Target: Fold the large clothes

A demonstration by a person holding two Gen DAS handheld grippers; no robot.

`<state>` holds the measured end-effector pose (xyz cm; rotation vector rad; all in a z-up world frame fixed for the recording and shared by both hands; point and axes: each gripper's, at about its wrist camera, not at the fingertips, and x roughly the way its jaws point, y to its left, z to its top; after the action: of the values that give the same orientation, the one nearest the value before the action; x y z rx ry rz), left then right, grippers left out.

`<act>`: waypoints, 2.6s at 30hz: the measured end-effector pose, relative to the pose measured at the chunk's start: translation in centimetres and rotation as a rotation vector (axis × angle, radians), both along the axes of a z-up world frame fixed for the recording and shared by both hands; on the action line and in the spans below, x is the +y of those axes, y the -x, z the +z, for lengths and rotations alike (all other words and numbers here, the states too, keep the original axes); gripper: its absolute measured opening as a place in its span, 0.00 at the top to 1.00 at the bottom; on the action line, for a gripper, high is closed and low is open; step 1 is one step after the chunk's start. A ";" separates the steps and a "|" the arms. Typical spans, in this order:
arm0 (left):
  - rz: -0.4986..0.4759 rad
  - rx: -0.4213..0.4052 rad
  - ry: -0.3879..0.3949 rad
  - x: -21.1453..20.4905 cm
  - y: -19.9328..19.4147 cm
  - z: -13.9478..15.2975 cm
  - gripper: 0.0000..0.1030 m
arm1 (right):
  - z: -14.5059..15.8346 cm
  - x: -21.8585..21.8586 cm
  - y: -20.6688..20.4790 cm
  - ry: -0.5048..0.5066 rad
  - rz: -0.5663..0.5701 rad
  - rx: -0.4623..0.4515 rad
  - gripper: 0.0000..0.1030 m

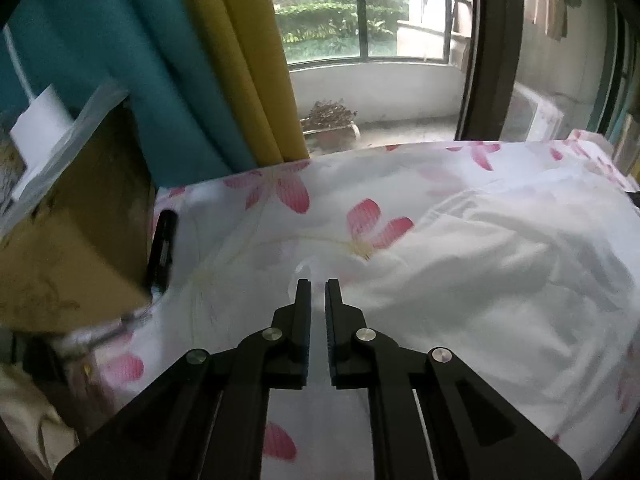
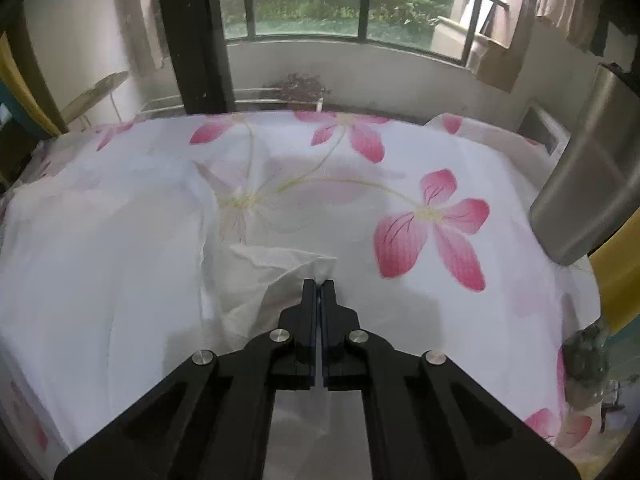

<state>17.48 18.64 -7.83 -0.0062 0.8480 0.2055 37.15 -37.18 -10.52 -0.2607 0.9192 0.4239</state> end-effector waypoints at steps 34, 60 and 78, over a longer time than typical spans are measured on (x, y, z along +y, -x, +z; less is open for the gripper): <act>0.010 0.045 0.115 1.3 -0.5 -3.0 0.93 | 1.8 -4.8 3.1 -0.067 -0.175 -0.030 0.97; 0.019 0.117 0.100 -4.2 3.9 -4.1 0.64 | 0.0 -1.5 0.0 0.098 0.082 -0.089 1.00; 0.040 0.093 0.112 -3.6 4.5 -2.7 0.69 | 2.5 -7.6 3.4 0.026 -0.222 -0.161 0.81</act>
<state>12.94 15.07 -10.57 -0.1190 0.9519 0.1968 33.79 -44.73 -8.06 -0.2106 0.7858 0.1832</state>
